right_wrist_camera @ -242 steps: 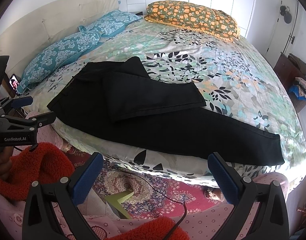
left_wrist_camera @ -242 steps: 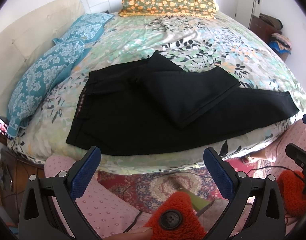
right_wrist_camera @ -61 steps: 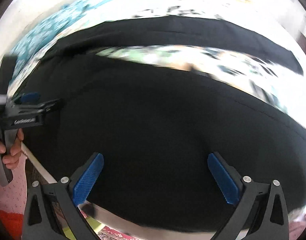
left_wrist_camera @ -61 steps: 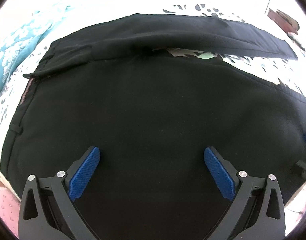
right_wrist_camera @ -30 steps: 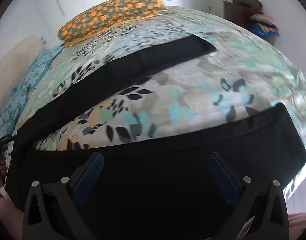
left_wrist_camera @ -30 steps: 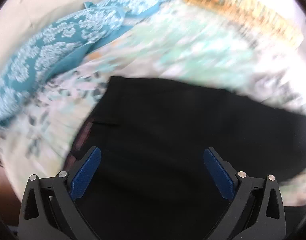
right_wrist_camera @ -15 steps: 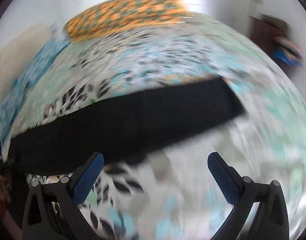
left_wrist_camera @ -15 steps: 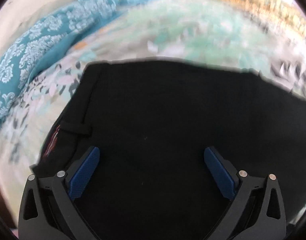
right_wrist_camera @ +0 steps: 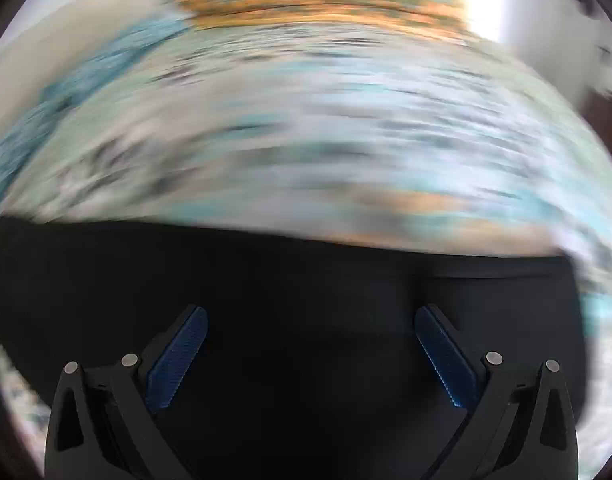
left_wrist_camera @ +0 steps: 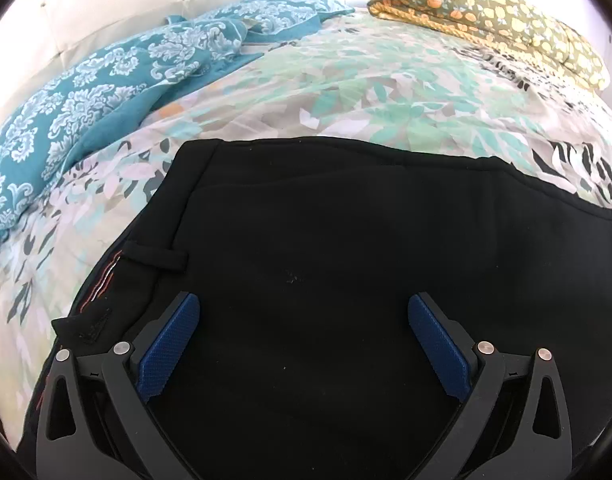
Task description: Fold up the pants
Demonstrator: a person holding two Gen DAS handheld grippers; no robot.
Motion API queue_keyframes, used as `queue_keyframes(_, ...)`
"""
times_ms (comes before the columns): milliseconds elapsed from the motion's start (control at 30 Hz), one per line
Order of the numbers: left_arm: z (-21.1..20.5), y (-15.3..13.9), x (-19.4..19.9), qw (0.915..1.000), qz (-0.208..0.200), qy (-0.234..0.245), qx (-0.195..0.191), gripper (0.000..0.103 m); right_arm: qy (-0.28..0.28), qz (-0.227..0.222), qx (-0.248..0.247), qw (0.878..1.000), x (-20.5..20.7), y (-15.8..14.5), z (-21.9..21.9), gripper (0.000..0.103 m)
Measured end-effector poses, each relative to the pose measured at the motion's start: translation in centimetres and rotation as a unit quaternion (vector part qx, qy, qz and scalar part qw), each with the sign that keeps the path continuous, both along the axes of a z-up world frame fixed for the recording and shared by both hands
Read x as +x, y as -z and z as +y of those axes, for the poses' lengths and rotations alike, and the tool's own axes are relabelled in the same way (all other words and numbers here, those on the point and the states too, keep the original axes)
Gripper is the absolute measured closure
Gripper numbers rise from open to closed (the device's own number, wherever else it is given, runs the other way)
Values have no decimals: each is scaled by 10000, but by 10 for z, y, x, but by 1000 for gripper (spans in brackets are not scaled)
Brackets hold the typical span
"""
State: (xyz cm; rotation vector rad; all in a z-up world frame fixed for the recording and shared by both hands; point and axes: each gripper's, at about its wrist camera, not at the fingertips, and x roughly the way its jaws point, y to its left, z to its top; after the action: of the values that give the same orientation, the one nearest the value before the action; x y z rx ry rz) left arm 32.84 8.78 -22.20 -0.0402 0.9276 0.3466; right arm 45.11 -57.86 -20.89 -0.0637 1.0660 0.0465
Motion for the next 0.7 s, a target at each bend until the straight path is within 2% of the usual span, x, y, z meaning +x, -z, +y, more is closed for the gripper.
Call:
queue_keyframes(67, 0, 0, 0, 10000, -15, -2, -3, 0, 888, 88, -144, 9959, 1, -7, -60, 0)
queue_keyframes(100, 0, 0, 0, 10000, -20, -4, 3, 0, 1507, 77, -256, 9882, 0, -17, -95, 0)
queue_keyframes(200, -1, 1, 0, 10000, -34, -10, 46, 0, 2323, -346, 138, 9719, -8, -45, -153, 0)
queue_keyframes(267, -1, 2, 1, 10000, -36, -12, 65, 0, 2308, -307, 319, 9720, -3, -47, -162, 0)
queue_keyframes(333, -2, 2, 1, 10000, -32, -13, 77, 1, 2036, 143, 628, 9769, 10, -33, -158, 1)
queue_keyframes(400, -2, 2, 1, 10000, -24, -13, 87, 1, 1803, 433, 443, 9817, 23, -20, -148, 3)
queue_keyframes(433, -2, 2, 1, 10000, -20, -14, 93, 1, 1718, 510, 364, 9831, 28, -17, -143, 23)
queue_keyframes(467, -2, 2, 1, 10000, -18, -13, 97, 1, 1689, 593, 430, 9829, 31, -15, -139, 37)
queue_keyframes(500, -2, 2, 2, 9999, -16, -14, 107, 1, 1707, 562, 664, 9815, 31, -18, -136, 60)
queue_keyframes(533, -2, 2, 2, 9999, -13, -15, 119, 1, 1702, 523, 716, 9814, 28, -23, -134, 91)
queue_keyframes(633, -2, 3, 2, 9999, -16, -21, 126, 1, 1321, 258, 605, 9890, 7, -57, -110, 95)
queue_keyframes(700, -2, 2, 2, 9999, -20, -22, 123, 1, 914, -92, 613, 9939, -35, -94, -87, 96)
